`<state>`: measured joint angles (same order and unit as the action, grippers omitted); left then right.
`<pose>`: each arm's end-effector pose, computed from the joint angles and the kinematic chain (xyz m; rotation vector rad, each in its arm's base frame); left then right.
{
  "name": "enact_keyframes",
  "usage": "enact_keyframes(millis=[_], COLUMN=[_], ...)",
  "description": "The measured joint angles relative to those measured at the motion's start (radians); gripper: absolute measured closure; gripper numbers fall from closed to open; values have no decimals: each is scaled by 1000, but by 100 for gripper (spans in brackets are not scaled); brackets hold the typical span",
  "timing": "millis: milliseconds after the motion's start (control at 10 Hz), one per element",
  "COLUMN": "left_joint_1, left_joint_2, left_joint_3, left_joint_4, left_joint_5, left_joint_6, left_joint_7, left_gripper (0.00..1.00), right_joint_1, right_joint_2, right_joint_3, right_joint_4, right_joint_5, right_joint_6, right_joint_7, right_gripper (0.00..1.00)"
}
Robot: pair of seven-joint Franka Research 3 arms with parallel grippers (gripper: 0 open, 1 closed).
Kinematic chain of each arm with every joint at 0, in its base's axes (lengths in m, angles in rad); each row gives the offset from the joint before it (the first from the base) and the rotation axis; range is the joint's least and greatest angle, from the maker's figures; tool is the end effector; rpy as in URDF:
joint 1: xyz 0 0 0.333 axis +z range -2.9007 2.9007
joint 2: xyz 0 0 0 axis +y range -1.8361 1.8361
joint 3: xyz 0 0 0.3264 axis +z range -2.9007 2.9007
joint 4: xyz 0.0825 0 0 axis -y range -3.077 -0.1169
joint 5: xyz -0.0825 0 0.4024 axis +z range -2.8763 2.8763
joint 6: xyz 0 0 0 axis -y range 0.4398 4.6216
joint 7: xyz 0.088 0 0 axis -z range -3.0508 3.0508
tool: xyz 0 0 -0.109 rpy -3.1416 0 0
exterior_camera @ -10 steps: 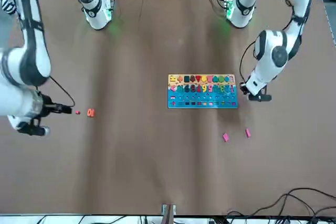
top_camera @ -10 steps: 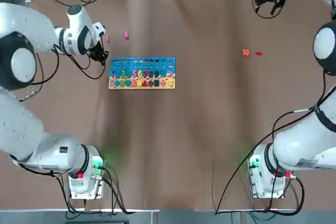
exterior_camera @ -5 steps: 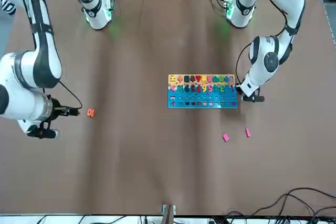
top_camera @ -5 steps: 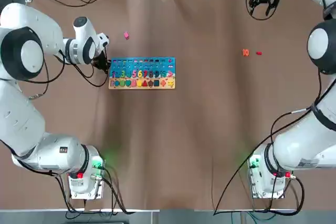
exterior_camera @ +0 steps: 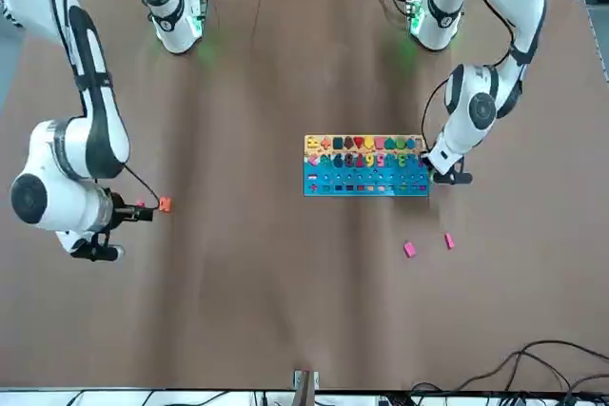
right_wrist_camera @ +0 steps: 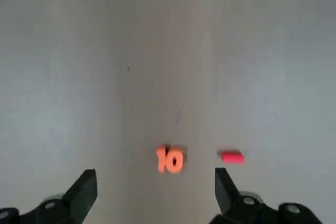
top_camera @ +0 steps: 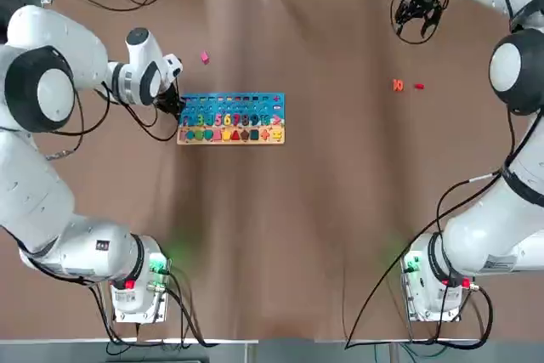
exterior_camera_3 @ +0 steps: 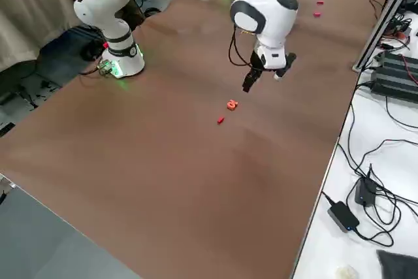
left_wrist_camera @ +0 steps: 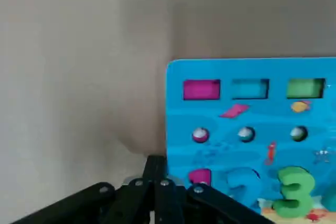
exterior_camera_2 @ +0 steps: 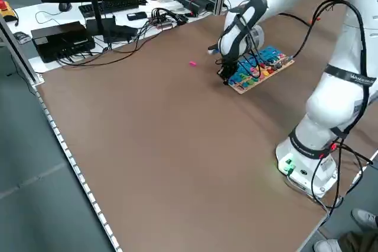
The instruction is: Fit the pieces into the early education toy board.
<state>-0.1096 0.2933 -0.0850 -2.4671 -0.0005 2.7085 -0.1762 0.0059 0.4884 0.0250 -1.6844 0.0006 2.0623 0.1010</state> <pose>0.4725 -0.0955 0.1659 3.1253 -0.0234 -0.0853 0.6796 0.0194 0.3047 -3.1296 0.1138 0.1739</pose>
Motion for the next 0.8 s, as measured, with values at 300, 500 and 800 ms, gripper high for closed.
enact_keyframes(millis=[300,500,800], left_joint_1=[-98,-185,-289], left_joint_2=[6,35,92], left_joint_3=[3,3,6], left_joint_4=[12,56,149], left_joint_5=[17,17,19], left_joint_6=[0,-3,-15], left_joint_7=[-118,-216,-344], left_gripper=[99,99,99], right_joint_1=[0,-1,-1], right_joint_2=[12,12,12], right_joint_3=[-1,-4,-4], right_joint_4=[-156,-198,-282], right_joint_5=[0,0,0], right_joint_6=[273,312,383], right_joint_7=[0,0,0], right_gripper=[1,1,4])
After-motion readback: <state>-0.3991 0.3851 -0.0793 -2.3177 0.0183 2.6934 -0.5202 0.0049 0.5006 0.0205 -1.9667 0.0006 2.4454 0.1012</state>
